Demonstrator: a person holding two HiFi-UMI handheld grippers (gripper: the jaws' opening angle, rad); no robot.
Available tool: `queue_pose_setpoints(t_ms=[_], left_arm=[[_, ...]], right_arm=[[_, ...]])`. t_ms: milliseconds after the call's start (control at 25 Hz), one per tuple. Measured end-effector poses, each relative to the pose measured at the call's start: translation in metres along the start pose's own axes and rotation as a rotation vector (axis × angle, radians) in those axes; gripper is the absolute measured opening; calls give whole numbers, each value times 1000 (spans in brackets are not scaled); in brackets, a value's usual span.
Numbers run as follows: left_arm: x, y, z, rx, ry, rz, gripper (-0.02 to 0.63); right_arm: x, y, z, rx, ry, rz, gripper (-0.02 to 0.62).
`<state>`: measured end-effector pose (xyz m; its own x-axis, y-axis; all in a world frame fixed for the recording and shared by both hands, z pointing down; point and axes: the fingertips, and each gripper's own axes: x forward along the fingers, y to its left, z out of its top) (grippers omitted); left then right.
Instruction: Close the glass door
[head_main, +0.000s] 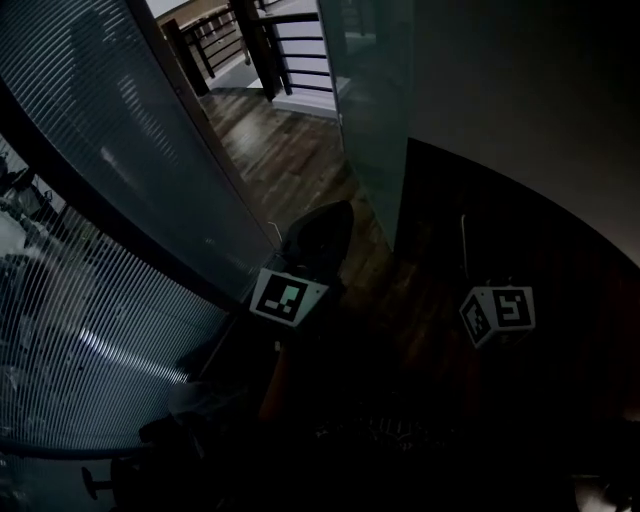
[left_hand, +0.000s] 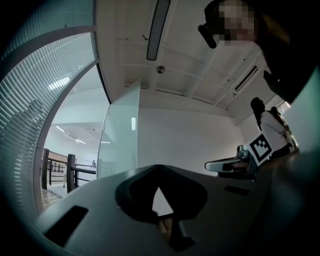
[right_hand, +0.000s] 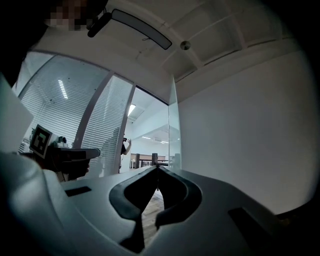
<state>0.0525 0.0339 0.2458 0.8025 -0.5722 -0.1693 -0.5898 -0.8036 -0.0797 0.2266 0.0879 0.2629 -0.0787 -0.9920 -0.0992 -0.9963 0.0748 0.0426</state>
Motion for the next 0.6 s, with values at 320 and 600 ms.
queue_pose_setpoints(t_ms=[320, 600], left_arm=[[74, 19, -9, 49, 6, 30, 2], [100, 44, -3, 31, -2, 48, 2]], right_arm=[[63, -60, -7, 10, -13, 13, 3], [106, -67, -7, 19, 8, 48, 3]])
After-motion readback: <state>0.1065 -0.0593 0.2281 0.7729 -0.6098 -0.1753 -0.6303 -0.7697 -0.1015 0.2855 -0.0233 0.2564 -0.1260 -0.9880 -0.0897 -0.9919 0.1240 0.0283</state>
